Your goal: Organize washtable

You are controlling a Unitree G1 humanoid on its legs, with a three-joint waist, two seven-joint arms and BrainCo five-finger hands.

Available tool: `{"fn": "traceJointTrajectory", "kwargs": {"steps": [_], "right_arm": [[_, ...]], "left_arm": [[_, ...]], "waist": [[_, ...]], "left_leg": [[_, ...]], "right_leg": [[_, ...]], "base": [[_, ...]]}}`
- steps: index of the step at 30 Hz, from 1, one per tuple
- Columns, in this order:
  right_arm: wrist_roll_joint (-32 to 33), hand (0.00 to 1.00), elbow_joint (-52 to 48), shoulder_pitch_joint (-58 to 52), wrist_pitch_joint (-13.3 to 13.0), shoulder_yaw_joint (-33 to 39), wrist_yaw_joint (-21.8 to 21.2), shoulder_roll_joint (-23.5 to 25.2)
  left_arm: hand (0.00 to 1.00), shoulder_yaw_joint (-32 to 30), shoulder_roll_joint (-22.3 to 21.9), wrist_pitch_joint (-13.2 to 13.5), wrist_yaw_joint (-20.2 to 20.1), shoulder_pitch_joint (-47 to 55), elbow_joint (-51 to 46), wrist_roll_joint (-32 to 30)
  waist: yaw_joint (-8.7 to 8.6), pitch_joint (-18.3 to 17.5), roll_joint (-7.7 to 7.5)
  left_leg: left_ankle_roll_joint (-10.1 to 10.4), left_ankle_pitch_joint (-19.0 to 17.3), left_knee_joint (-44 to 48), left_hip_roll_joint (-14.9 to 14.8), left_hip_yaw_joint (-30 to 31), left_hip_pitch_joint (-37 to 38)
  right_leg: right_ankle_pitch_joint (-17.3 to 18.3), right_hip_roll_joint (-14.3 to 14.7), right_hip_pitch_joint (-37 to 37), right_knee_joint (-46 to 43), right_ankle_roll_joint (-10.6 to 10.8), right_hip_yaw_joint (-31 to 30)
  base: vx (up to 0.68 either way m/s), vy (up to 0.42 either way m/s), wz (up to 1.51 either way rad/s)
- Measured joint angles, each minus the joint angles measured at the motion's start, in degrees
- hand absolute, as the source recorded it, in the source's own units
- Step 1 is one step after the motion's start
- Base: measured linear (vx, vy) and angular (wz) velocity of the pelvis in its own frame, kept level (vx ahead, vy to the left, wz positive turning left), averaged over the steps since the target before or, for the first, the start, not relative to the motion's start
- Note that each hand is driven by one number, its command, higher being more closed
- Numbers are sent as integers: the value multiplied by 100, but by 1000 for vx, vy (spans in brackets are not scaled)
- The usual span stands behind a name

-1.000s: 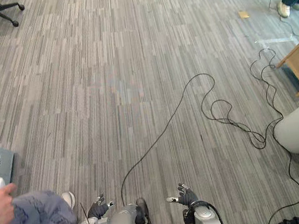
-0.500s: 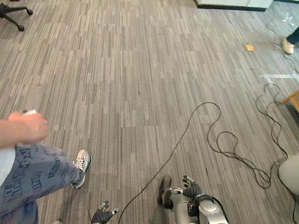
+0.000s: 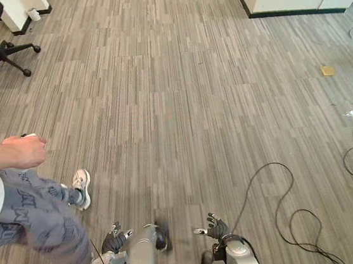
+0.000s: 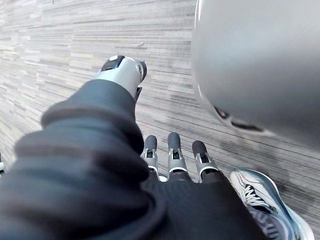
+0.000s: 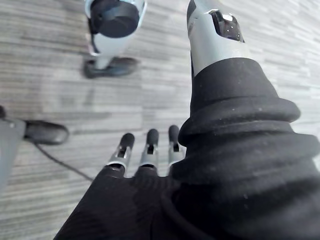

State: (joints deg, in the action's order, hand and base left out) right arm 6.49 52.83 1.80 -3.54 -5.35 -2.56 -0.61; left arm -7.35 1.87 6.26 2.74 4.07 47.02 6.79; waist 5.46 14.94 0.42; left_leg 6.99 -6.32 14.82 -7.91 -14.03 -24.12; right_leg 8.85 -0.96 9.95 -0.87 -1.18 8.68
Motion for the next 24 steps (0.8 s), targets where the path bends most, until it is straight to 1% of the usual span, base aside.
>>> {"fn": "traceJointTrajectory", "kwargs": {"steps": [1,2,3,4,5,6,7,8,9,10,11,12,13,14,15,16,17,18,19,20,21,22,23,24], "right_arm": [[-32,0,204,49,5,-11,7,-73],[-36,0,246,74,3,-8,10,-48],[-43,0,199,41,-23,0,5,49],[-61,0,195,-24,-54,66,2,102],[-84,0,207,-83,-29,110,3,131],[-102,0,206,-126,-24,110,-2,143],[-149,0,199,-179,-15,110,-9,161],[-167,0,173,-243,3,114,-21,157],[-197,0,27,-255,-8,113,-26,131],[-203,0,-42,-267,-13,114,-26,124],[-208,0,-120,-269,-42,111,-26,124],[-207,0,-242,-266,-61,94,-30,108],[-209,0,-286,-256,-68,90,-41,97],[-213,0,-306,-191,-164,93,-40,22],[-222,0,-312,-173,-181,96,-26,-49],[-237,0,-298,-169,-175,93,-26,-96],[-258,0,-289,-159,-163,101,-14,-109],[-263,0,-271,-163,-163,74,-10,-125],[-263,0,-259,-166,-155,67,-14,-118],[-262,0,-281,-161,-118,100,-23,-123],[-262,0,-390,-167,-92,99,-56,-201],[-259,0,-537,-191,-65,74,-113,-304],[-255,0,-610,-208,-15,33,-113,-336],[-253,0,-613,-237,5,27,-112,-309]], "left_arm": [[0,14,-75,13,7,3,-23,37],[0,5,-48,32,10,-8,-21,39],[0,-36,31,57,10,-31,-55,33],[0,-31,87,51,8,-27,-47,40],[0,20,125,38,9,-31,-17,38],[0,92,169,19,8,-32,-6,37],[0,189,238,2,1,-34,32,33],[0,323,284,-71,-2,-21,91,31],[0,354,265,-101,-2,35,90,32],[0,390,258,-99,0,71,78,33],[0,483,265,-90,-2,150,74,32],[0,525,272,-96,-3,158,103,33],[0,537,268,-96,-5,158,117,30],[0,561,249,-98,-13,122,220,23],[0,567,236,-98,-14,116,240,18],[0,570,231,-96,-14,119,261,7],[0,569,265,-93,-12,132,320,-72],[0,558,311,-92,-13,194,394,-91],[0,556,338,-82,-12,233,436,-105],[0,522,336,-86,-13,256,517,-117],[0,423,238,-88,-8,237,516,-130],[0,277,50,-96,-13,249,510,-118],[0,127,-74,-98,-15,285,439,-92],[0,80,-136,-98,-16,298,389,-99]], "waist": [[107,-36,68],[122,-66,-90],[62,-126,-357],[-5,-133,-430],[-24,-129,-461],[-56,-128,-498],[-153,-131,-552],[-189,-118,-537],[-212,-94,-487],[-237,-88,-460],[-324,-48,-362],[-383,-30,-347],[-428,-27,-344],[-489,-17,-328],[-493,-13,-329],[-504,-10,-329],[-527,-14,-367],[-541,-44,-407],[-551,-70,-426],[-648,-65,-384],[-700,-79,-244],[-701,-58,157],[-589,-77,379],[-490,-55,410]], "left_leg": [[-271,757,67,20,66,-64],[-801,988,204,174,90,-40],[-1164,690,486,389,12,-83],[-1324,244,997,424,-27,-93],[-1377,-70,1231,484,-29,37],[-1400,-230,1288,550,-35,180],[-1440,-406,1273,691,-4,440],[-1493,-627,1088,824,37,907],[-1505,-744,770,905,76,1437],[-1520,-780,579,933,100,1713],[-1519,-827,170,1014,204,2205],[-1524,-837,-120,1044,254,2610],[-1505,-880,-213,1049,308,2775],[-1440,-1004,-400,1077,455,3139],[-1368,-1044,-575,1103,522,3377],[-1305,-1079,-713,1117,579,3556],[-1140,-1176,-893,1177,712,3867],[-847,-1357,-766,1188,825,4124],[-709,-1462,-487,1189,883,4156],[-503,-1589,612,1092,954,3924],[-367,-1445,1848,850,855,3510],[-353,-544,3501,241,591,2849],[-536,564,4272,-237,244,2569],[-534,770,4694,-514,68,2423]], "right_leg": [[164,-26,278,109,179,-234],[191,-216,393,123,219,-247],[185,-468,337,-170,232,-190],[205,-621,144,-982,504,-223],[202,-751,-133,-1934,699,-310],[170,-839,-368,-2668,835,-407],[62,-915,-746,-3819,1037,-517],[66,-947,-1225,-5032,1024,-481],[188,-941,-1615,-5700,807,-248],[262,-936,-1808,-5831,680,-96],[422,-895,-2204,-5821,471,265],[614,-822,-2557,-5418,338,642],[673,-778,-2726,-5073,279,812],[657,-688,-3108,-4032,278,1108],[393,-622,-3281,-3121,330,1241],[138,-572,-3322,-2438,406,1307],[-193,-487,-3419,-1557,444,1321],[-295,-450,-3512,-1545,281,1242],[-356,-405,-3503,-1642,115,1168],[-875,-355,-3390,-1857,-492,975],[-995,-306,-3204,-1998,-525,1048],[-888,-38,-2833,-1986,-484,1175],[-705,228,-2528,-1839,-477,1083],[-592,348,-2320,-1745,-495,993]], "base": [[617,275,-69],[764,358,-45],[930,406,1],[909,403,12],[730,311,10],[513,227,16],[622,244,23],[723,258,19],[571,187,9],[518,168,9],[497,134,23],[504,112,33],[645,81,52],[570,49,53],[591,42,55],[646,11,56],[808,-18,66],[852,-45,66],[797,-93,81],[824,-129,84],[801,-131,88],[805,-101,19],[659,-44,-28],[843,-13,-59]]}}
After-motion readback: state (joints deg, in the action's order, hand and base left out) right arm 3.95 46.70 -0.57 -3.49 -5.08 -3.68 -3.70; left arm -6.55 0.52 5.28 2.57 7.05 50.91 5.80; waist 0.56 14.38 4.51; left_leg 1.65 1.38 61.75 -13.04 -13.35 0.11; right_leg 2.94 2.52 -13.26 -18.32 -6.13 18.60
